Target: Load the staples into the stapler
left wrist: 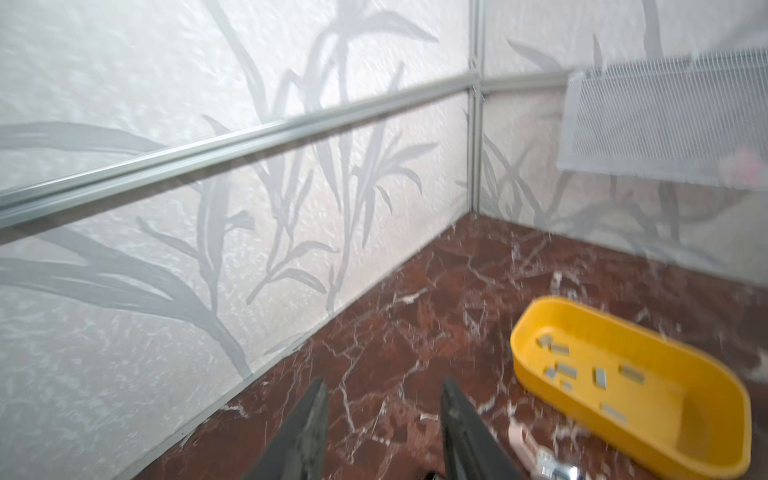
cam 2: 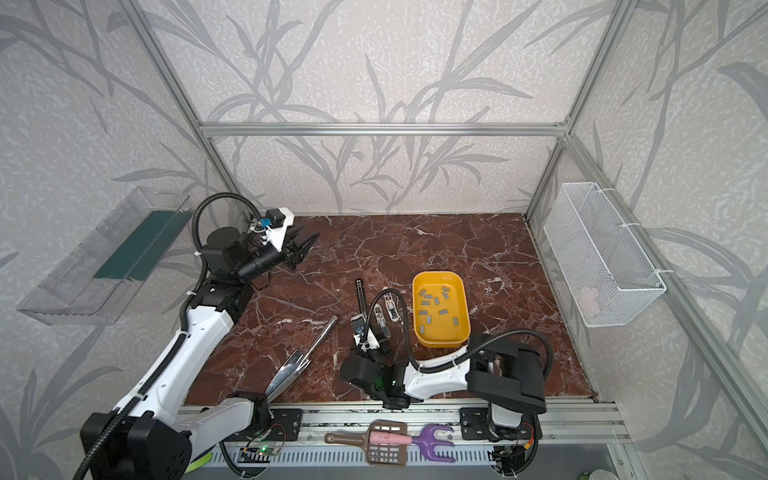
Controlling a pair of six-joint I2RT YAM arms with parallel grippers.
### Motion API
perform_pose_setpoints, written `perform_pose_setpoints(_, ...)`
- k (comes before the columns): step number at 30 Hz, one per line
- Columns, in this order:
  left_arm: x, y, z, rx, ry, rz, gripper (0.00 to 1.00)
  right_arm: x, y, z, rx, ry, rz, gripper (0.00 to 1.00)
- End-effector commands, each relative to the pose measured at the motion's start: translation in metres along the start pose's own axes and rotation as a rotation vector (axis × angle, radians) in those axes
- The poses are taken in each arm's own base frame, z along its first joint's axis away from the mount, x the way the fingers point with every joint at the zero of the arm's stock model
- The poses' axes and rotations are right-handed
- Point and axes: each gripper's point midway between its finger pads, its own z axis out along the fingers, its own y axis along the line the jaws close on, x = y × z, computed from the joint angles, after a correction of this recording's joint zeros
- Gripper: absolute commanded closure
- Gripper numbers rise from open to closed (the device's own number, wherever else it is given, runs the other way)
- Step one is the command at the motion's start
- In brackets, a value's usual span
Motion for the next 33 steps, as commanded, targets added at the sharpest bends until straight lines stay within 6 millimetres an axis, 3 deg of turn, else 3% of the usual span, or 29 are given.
perform_pose_setpoints(1, -0.051, 0.039, -0.024, -0.244, -0.199, -0.47, 0.45, -0.036, -0.027, -0.021, 0.055, 0.11, 0.075, 0.34)
perform_pose_setpoints(3, -0.034, 0.044, -0.033, -0.315, -0.155, -0.636, 0.32, -0.04, -0.043, -0.033, 0.099, 0.26, 0.182, 0.2)
perform_pose_setpoints(5, -0.015, 0.042, -0.047, -0.368, -0.094, -0.667, 0.26, -0.051, -0.055, -0.048, 0.145, 0.371, 0.24, 0.0)
perform_pose_setpoints(8, 0.005, 0.035, -0.07, -0.4, -0.125, -0.632, 0.2, -0.075, -0.059, -0.06, 0.136, 0.372, 0.237, 0.01)
perform_pose_setpoints(10, 0.015, 0.039, -0.089, -0.438, -0.269, -0.669, 0.01, -0.09, -0.062, -0.061, 0.115, 0.321, 0.193, 0.01)
perform_pose_setpoints(12, 0.029, 0.033, -0.099, -0.394, -0.386, -0.657, 0.0, -0.104, -0.072, -0.058, 0.119, 0.269, 0.142, 0.01)
perform_pose_setpoints(13, 0.037, 0.03, -0.099, -0.382, -0.371, -0.637, 0.0, -0.107, -0.079, -0.055, 0.123, 0.267, 0.124, 0.01)
perform_pose_setpoints(16, 0.076, 0.034, -0.085, -0.451, -0.107, -0.61, 0.0, -0.102, -0.091, -0.039, 0.058, 0.316, 0.064, 0.01)
perform_pose_setpoints(19, 0.115, 0.041, -0.076, -0.508, 0.086, -0.57, 0.0, -0.088, -0.12, -0.035, 0.074, 0.314, 0.142, 0.01)
perform_pose_setpoints(23, 0.165, 0.063, -0.08, -0.634, 0.09, -0.528, 0.0, -0.097, -0.149, -0.046, 0.021, 0.188, 0.183, 0.01)
perform_pose_setpoints(25, 0.178, 0.072, -0.078, -0.669, 0.058, -0.496, 0.0, -0.108, -0.17, -0.05, 0.059, 0.197, 0.186, 0.01)
perform_pose_setpoints(28, 0.194, 0.09, -0.074, -0.751, 0.095, -0.46, 0.0, -0.114, -0.213, -0.046, 0.206, 0.276, 0.132, 0.09)
perform_pose_setpoints(29, 0.198, 0.097, -0.069, -0.769, 0.117, -0.447, 0.0, -0.11, -0.227, -0.042, 0.261, 0.308, 0.12, 0.17)
perform_pose_setpoints(31, 0.205, 0.108, -0.057, -0.793, 0.159, -0.433, 0.0, -0.097, -0.242, -0.023, 0.291, 0.359, 0.091, 0.32)
perform_pose_setpoints(33, 0.214, 0.119, -0.049, -0.82, 0.175, -0.41, 0.0, -0.078, -0.246, 0.004, 0.237, 0.396, 0.133, 0.4)
